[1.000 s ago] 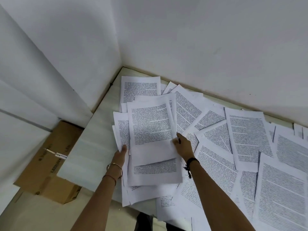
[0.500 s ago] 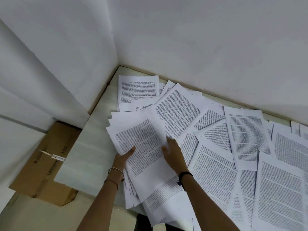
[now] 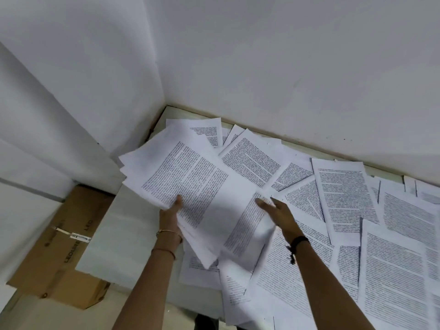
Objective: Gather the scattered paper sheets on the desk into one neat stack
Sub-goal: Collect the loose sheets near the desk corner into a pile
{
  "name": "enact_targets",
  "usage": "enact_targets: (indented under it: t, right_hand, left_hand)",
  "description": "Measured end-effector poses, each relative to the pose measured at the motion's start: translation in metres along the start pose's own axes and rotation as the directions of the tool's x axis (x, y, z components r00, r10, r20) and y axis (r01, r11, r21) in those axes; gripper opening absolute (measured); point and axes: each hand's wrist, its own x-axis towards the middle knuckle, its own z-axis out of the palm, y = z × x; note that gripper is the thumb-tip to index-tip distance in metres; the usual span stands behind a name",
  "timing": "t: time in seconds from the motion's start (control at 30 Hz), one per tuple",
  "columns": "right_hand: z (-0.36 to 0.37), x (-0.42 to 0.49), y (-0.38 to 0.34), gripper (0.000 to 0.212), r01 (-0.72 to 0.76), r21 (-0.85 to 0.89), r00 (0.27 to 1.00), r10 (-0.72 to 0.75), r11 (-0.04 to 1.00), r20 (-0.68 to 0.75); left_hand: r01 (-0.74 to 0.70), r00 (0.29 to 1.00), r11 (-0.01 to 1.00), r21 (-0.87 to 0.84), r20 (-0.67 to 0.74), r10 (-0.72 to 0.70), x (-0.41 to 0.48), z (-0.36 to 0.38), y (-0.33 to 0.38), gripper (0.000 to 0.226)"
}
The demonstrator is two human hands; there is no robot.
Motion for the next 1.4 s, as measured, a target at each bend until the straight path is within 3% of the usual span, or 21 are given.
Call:
enact_targets:
  t: [0.1, 0.17, 0.23, 0.3, 0.37, 0.47, 0.53, 0.6, 0.7, 0.77, 0.83, 0.9, 1.0, 1.07, 1.13, 1.2, 1.23, 1.3, 1.4]
  right_hand:
    - [-0.013, -0.010, 0.022, 0.052, -0.098, 0.339, 0.994, 0.077, 0.936, 0.073]
    - [-0.013, -0.019, 0.043, 0.043, -0.185, 0.446, 0.981, 0.142, 0.876, 0.129]
    - [-0.016, -0.025, 0.054, 0.028, -0.232, 0.436, 0.972, 0.218, 0.870, 0.081]
    - [-0.030, -0.022, 0.061, 0.033, -0.213, 0.341, 0.974, 0.229, 0.915, -0.006]
    - [-0.046, -0.018, 0.060, 0.030, -0.222, 0.307, 0.974, 0.227, 0.926, 0.021]
    - [-0.061, -0.007, 0.056, 0.021, -0.238, 0.240, 0.970, 0.241, 0.941, 0.015]
    - [-0.068, -0.002, 0.053, 0.022, -0.237, 0.202, 0.971, 0.239, 0.950, 0.015]
    - [-0.074, 0.003, 0.052, 0.021, -0.240, 0.179, 0.970, 0.241, 0.954, 0.020]
    - [-0.082, 0.009, 0.051, 0.022, -0.243, 0.162, 0.968, 0.249, 0.956, -0.015]
    - [-0.085, 0.011, 0.057, 0.028, -0.229, 0.192, 0.966, 0.248, 0.954, -0.079]
    - [-0.082, 0.012, 0.066, 0.042, -0.211, 0.238, 0.966, 0.239, 0.948, -0.095]
    - [-0.074, 0.010, 0.066, 0.051, -0.204, 0.249, 0.977, 0.213, 0.947, -0.008]
    - [-0.067, 0.006, 0.061, 0.057, -0.136, 0.257, 0.991, 0.126, 0.957, 0.055]
    - [-0.063, 0.006, 0.059, 0.067, -0.069, 0.333, 0.987, 0.112, 0.941, -0.113]
    - [-0.056, 0.004, 0.057, 0.067, -0.017, 0.312, 0.979, 0.080, 0.950, -0.189]
    - [-0.046, 0.002, 0.056, 0.064, -0.013, 0.215, 0.994, 0.035, 0.977, -0.101]
    - [-0.041, 0.002, 0.057, 0.062, -0.018, 0.200, 0.997, 0.032, 0.980, -0.070]
    - [-0.036, 0.002, 0.060, 0.063, 0.006, 0.237, 0.983, 0.038, 0.971, -0.178]
    - [-0.035, 0.004, 0.066, 0.062, -0.034, 0.173, 0.947, 0.087, 0.984, -0.309]
  left_hand:
    - [0.127, 0.989, 0.989, -0.082, 0.082, -0.120, -0.008, 0.019, -0.031, 0.062]
    - [0.261, 0.957, 0.958, -0.121, 0.167, -0.239, -0.029, 0.035, -0.055, 0.057]
    - [0.374, 0.915, 0.921, -0.112, 0.209, -0.346, -0.050, 0.043, -0.069, 0.046]
    - [0.395, 0.896, 0.916, -0.074, 0.251, -0.367, -0.052, 0.039, -0.070, 0.040]
    - [0.335, 0.921, 0.941, -0.040, 0.223, -0.318, -0.033, 0.025, -0.057, 0.040]
    - [0.100, 0.990, 0.995, -0.009, 0.100, -0.099, 0.021, -0.002, -0.024, 0.065]
    - [0.071, 0.990, 0.995, 0.070, 0.120, -0.079, 0.035, -0.006, 0.005, 0.055]
    - [0.097, 0.975, 0.984, 0.147, 0.183, -0.123, 0.041, -0.001, 0.028, 0.026]
    - [0.024, 0.994, 0.944, 0.329, 0.090, -0.056, 0.059, 0.008, 0.040, 0.031]
    - [-0.045, 0.999, 0.850, 0.524, 0.040, 0.029, 0.065, 0.011, 0.041, 0.029]
    - [-0.115, 0.993, 0.629, 0.769, 0.076, 0.088, 0.068, 0.012, 0.031, 0.025]
    - [-0.218, 0.975, 0.421, 0.880, 0.181, 0.128, 0.060, 0.018, 0.015, 0.022]
    - [-0.249, 0.956, 0.339, 0.907, 0.176, 0.233, 0.045, 0.033, -0.002, 0.023]
    - [-0.246, 0.947, 0.344, 0.906, 0.148, 0.286, 0.038, 0.040, -0.008, 0.028]
    - [-0.293, 0.935, 0.315, 0.902, 0.203, 0.290, 0.031, 0.046, -0.017, 0.026]
    - [-0.326, 0.930, 0.266, 0.907, 0.256, 0.265, 0.024, 0.048, -0.028, 0.029]
    - [-0.316, 0.930, 0.271, 0.909, 0.240, 0.279, 0.021, 0.047, -0.031, 0.031]
    - [-0.300, 0.929, 0.319, 0.899, 0.200, 0.310, 0.021, 0.044, -0.035, 0.030]
    - [-0.392, 0.915, 0.361, 0.846, 0.319, 0.246, 0.022, 0.042, -0.038, 0.038]
